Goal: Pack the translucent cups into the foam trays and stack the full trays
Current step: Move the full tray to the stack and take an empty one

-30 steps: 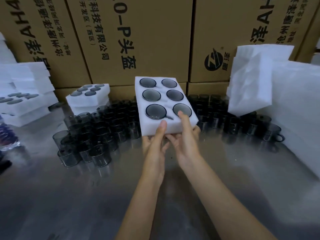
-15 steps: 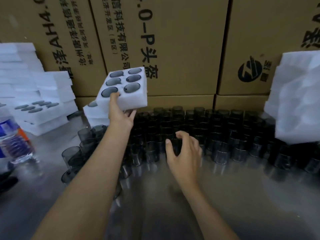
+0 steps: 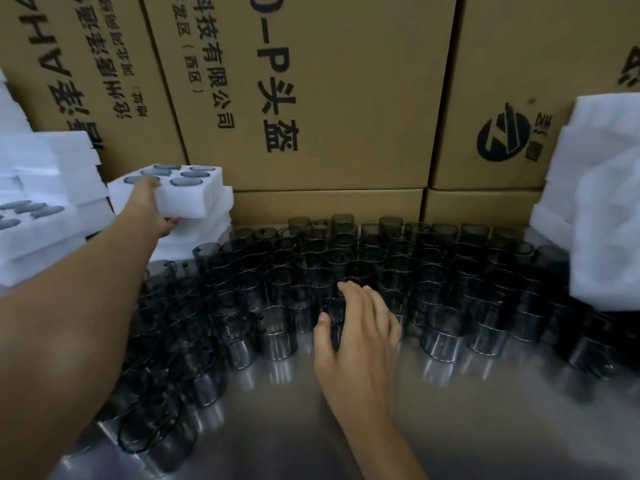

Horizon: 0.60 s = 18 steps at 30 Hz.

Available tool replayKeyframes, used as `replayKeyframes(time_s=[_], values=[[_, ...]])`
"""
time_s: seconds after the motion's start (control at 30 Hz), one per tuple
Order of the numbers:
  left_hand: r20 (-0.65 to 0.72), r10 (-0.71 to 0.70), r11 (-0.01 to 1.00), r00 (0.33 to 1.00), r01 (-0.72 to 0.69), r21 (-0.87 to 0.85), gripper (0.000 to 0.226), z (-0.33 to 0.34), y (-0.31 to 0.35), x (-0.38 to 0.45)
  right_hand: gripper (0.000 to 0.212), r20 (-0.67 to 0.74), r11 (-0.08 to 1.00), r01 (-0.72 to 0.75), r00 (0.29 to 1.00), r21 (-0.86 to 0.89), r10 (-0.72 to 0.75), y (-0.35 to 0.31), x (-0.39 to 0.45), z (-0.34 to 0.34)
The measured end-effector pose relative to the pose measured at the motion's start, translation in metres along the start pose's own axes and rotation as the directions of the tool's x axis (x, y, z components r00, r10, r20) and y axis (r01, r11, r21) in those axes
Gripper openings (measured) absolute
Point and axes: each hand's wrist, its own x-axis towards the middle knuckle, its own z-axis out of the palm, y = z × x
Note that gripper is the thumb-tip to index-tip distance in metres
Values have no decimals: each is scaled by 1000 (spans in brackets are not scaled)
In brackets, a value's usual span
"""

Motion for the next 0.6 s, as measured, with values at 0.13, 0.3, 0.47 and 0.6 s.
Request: replayKeyframes(time_s=[0.13, 0.3, 0.47, 0.6], values=[[13, 34, 997, 999, -35, 72, 44, 0, 5, 7, 44, 17, 1000, -17, 1000, 4, 17, -1, 0, -2], [36, 31, 997, 999, -34, 73, 42, -6, 17, 23, 44, 35, 1000, -19, 999, -8, 19, -3, -1, -3], [22, 62, 998, 998, -62, 28, 41, -3, 5, 29, 41, 32, 999, -42, 999, 13, 41, -1, -1, -1], [-95, 179, 980, 979, -186, -67, 62, 9, -1, 41, 42, 42, 999, -46, 998, 9, 46, -1, -1, 0]])
